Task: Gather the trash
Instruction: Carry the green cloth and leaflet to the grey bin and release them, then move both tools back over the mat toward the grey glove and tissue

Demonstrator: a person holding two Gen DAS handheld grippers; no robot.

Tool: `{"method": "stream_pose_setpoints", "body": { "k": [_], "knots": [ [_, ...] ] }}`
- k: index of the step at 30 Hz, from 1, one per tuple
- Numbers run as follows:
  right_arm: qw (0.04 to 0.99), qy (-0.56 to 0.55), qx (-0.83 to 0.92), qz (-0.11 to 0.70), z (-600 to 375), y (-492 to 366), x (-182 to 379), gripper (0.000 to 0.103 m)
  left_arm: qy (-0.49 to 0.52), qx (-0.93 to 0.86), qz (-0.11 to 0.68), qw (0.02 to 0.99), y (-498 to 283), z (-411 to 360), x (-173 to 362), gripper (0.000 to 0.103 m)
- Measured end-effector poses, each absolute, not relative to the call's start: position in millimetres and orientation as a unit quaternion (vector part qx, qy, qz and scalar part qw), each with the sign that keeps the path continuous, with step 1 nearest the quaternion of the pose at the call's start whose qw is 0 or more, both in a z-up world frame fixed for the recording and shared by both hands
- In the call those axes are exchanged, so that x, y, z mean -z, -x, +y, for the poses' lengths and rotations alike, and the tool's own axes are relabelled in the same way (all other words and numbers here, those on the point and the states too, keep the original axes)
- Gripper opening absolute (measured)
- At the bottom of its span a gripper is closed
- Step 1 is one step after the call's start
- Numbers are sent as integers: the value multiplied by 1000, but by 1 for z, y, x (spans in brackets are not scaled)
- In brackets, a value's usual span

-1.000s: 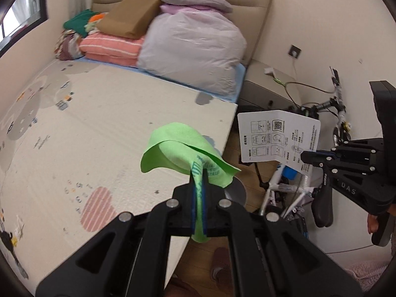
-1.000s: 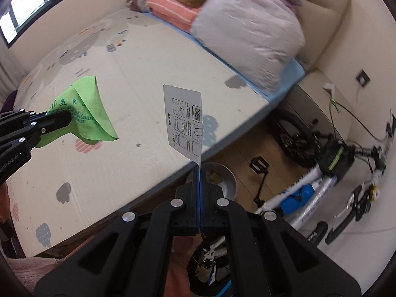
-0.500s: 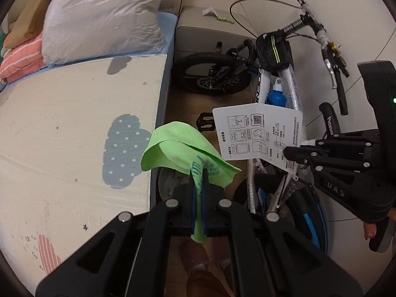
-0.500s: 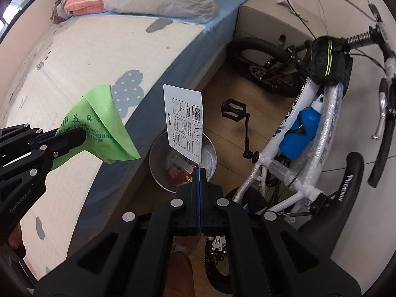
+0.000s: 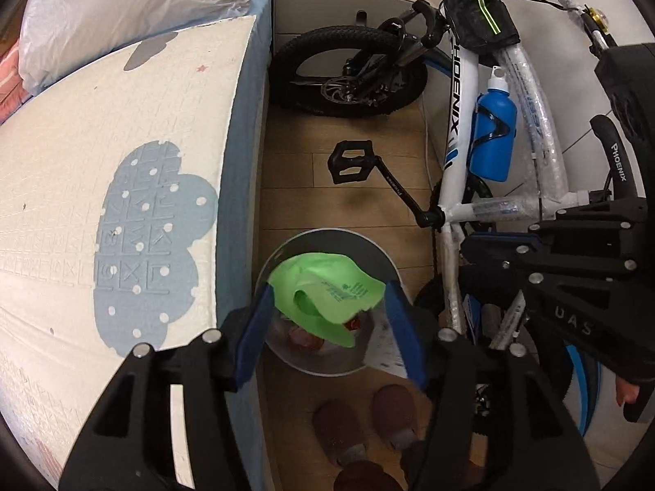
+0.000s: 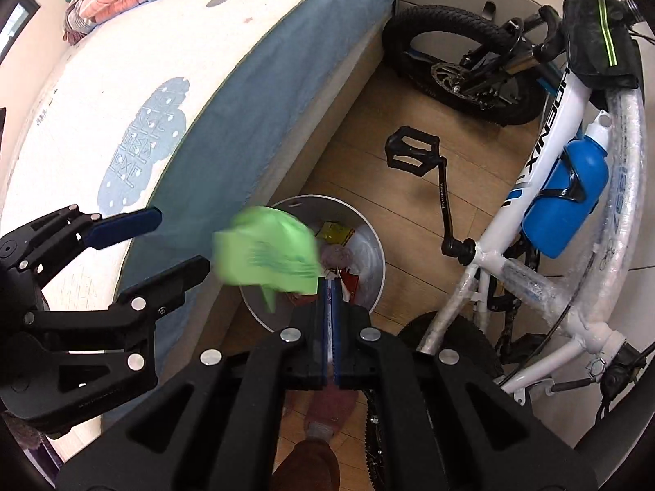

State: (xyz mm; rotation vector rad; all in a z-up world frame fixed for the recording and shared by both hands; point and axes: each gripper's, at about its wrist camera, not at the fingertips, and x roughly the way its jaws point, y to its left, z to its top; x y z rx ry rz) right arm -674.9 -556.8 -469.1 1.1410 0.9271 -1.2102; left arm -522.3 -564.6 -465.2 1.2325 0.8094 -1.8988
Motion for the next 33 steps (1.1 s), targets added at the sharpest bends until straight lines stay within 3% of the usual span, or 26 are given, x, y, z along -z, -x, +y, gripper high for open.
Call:
{"method": "stream_pose_setpoints", "body": {
  "k": [9, 11, 12, 13, 22, 33],
  "knots": [
    [587, -480, 512, 403, -562, 671, 452, 2, -479, 722, 325, 379, 501, -569, 451, 58],
    [591, -473, 510, 409, -560, 666, 440, 16, -473, 717, 332, 390, 492, -566, 439, 63],
    [594, -466, 511, 411, -559, 664, 433, 36, -469, 715, 335, 396, 487, -564, 431, 65],
    [600, -458, 512, 411, -556, 661, 424, 44, -464, 712, 337, 405, 482, -562, 422, 68],
    [660, -398, 460, 440, -530, 603, 331, 45, -420, 667, 362, 497, 418, -525, 327, 72],
    [778, -260, 305, 483, -492, 466, 226, 51, -323, 531, 407, 670, 289, -415, 214, 76]
  ]
}}
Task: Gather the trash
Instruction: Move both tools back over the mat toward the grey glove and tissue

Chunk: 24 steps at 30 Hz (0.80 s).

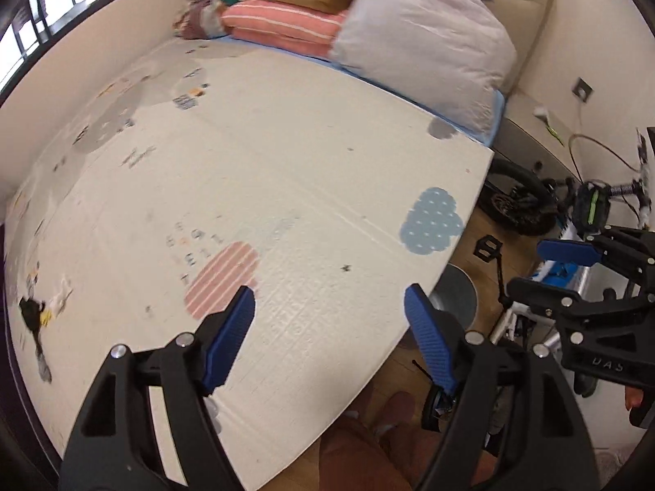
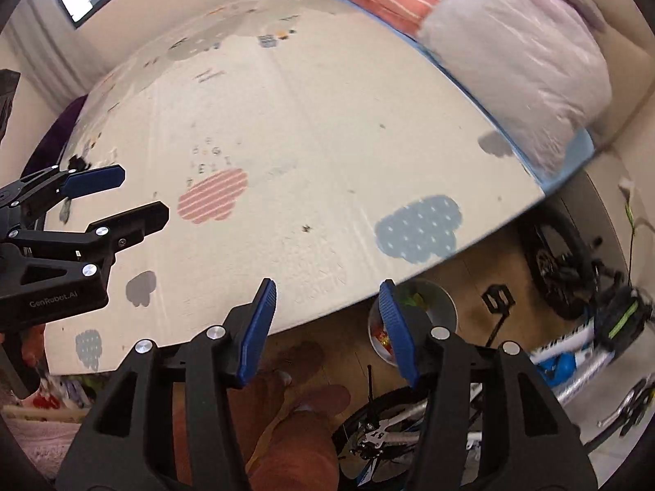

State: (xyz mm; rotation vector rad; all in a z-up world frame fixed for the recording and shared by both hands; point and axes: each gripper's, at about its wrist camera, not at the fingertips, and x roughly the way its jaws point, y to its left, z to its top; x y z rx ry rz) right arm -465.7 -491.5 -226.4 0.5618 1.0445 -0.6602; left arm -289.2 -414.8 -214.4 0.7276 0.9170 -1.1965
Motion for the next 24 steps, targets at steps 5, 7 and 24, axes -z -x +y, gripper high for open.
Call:
{"method": "stream_pose_setpoints", "body": {
  "k": [5, 7, 24],
  "knots": [
    [829, -179, 219, 483, -461, 382, 185, 51, -262, 434, 418, 754, 226, -344, 181, 76],
    [844, -147, 181, 483, -444, 346, 173, 51, -233, 397, 424, 780, 202, -315, 172, 76],
    [867, -35, -17, 497, -298, 45, 144, 51, -94, 208, 460, 858, -11, -138, 163, 76]
  ]
}}
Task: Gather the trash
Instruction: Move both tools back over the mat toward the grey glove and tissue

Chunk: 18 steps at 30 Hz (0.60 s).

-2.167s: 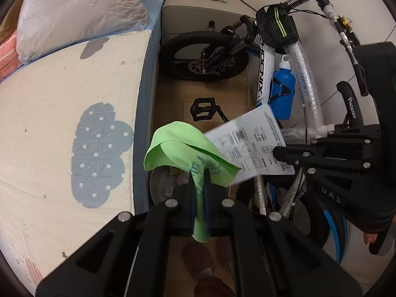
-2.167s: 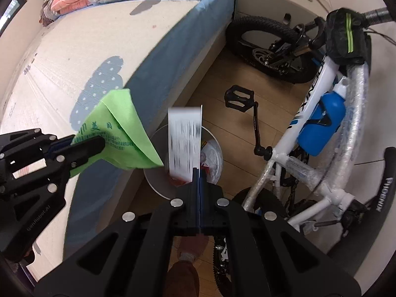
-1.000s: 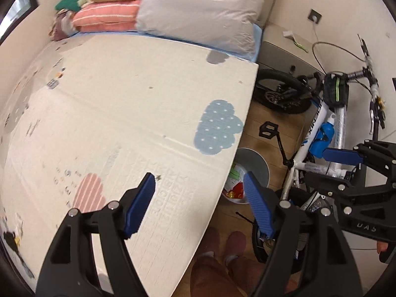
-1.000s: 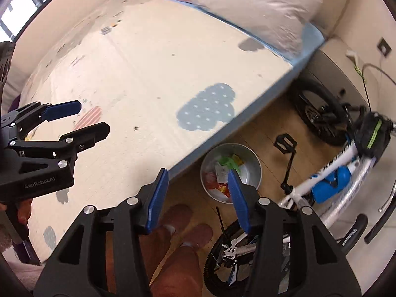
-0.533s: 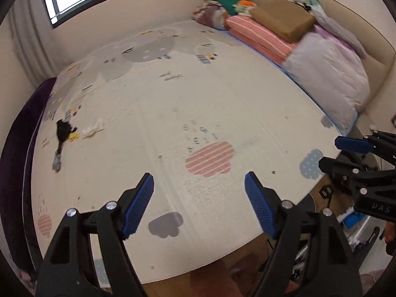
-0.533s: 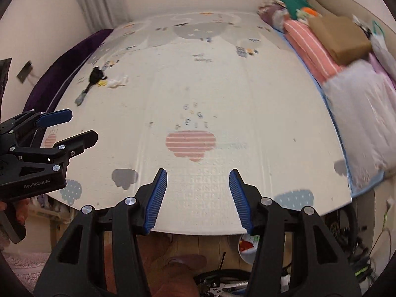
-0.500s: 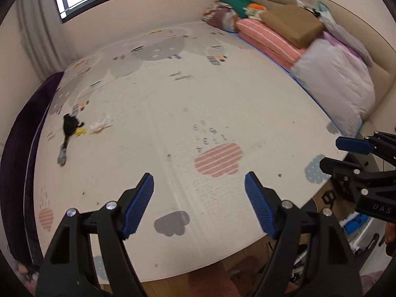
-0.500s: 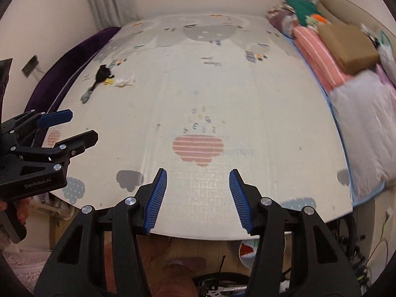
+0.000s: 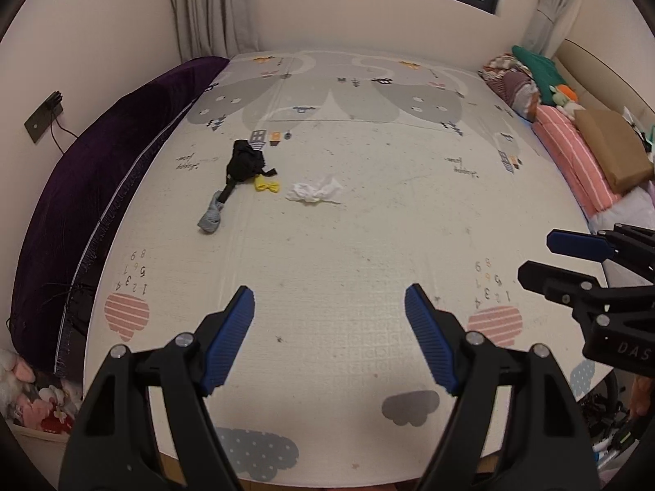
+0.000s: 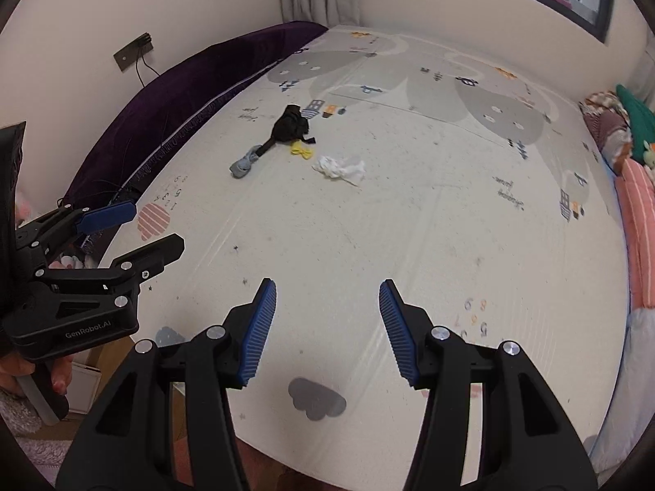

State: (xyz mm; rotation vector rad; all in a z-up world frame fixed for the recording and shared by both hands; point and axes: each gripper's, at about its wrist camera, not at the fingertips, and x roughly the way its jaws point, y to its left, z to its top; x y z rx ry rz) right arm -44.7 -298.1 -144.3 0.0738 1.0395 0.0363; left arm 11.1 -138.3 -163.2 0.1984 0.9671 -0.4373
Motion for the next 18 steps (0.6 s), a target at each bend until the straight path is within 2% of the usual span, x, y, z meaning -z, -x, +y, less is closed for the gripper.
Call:
{"method": "stream_pose_setpoints", "body": {
  "k": [9, 18],
  "knots": [
    [861, -11, -54, 505, -262, -84, 175, 55, -97, 152, 457, 871, -110, -99, 185, 76],
    [856, 6, -78, 510, -261, -194, 243, 55, -81, 108, 465, 875, -198, -80, 252, 76]
  ]
}}
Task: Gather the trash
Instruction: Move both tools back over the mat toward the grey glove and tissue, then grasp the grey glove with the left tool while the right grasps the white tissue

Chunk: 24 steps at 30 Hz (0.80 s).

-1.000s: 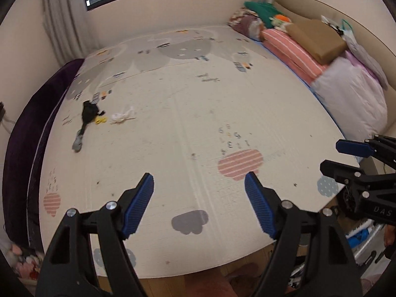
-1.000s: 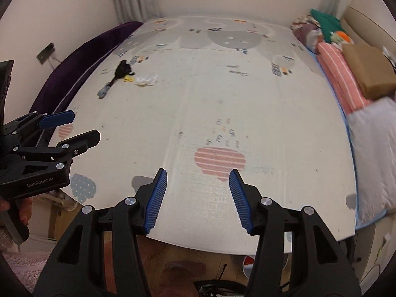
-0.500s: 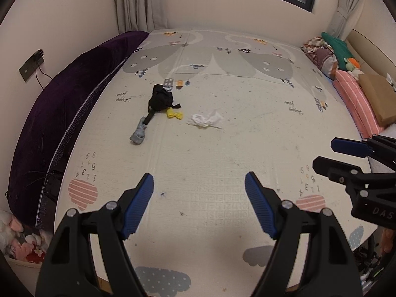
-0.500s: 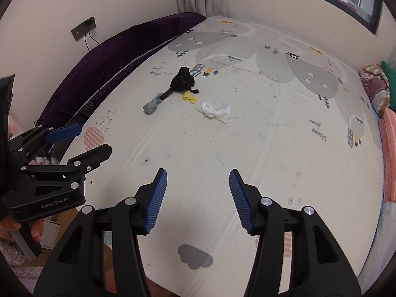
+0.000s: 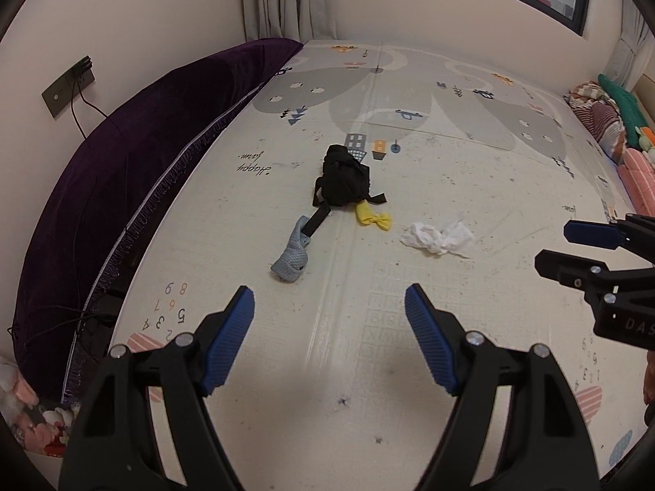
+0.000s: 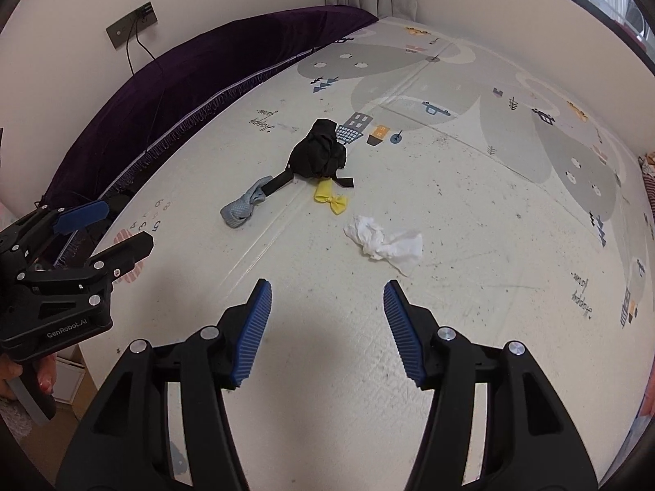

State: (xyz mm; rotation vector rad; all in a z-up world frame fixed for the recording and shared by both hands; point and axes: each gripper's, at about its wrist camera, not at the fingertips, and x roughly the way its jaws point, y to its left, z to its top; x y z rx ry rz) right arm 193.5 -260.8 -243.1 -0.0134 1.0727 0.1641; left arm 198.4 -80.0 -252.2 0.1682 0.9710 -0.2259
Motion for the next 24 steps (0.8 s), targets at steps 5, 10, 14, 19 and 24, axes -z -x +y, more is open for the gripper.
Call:
{"method": "stream_pose_setpoints", "body": {
  "k": [5, 10, 14, 19, 24],
  "knots": [
    [855, 13, -75, 514, -267, -245, 300, 55, -101, 97, 466, 874, -243, -77, 312, 76],
    [848, 8, -67, 526, -275, -284, 359, 55, -117, 107, 471, 868, -280, -77, 363, 76],
    [844, 5, -66, 532, -279, -303, 394, 55, -140, 107, 470, 865, -302, -82, 393, 76],
    [842, 20, -63, 536, -281, -320, 426, 60, -145, 98, 480, 860, -329, -79, 429, 76],
    [834, 33, -53, 548, -286, -329, 453, 64, -140, 110, 500, 848, -343, -79, 456, 57]
  ]
}}
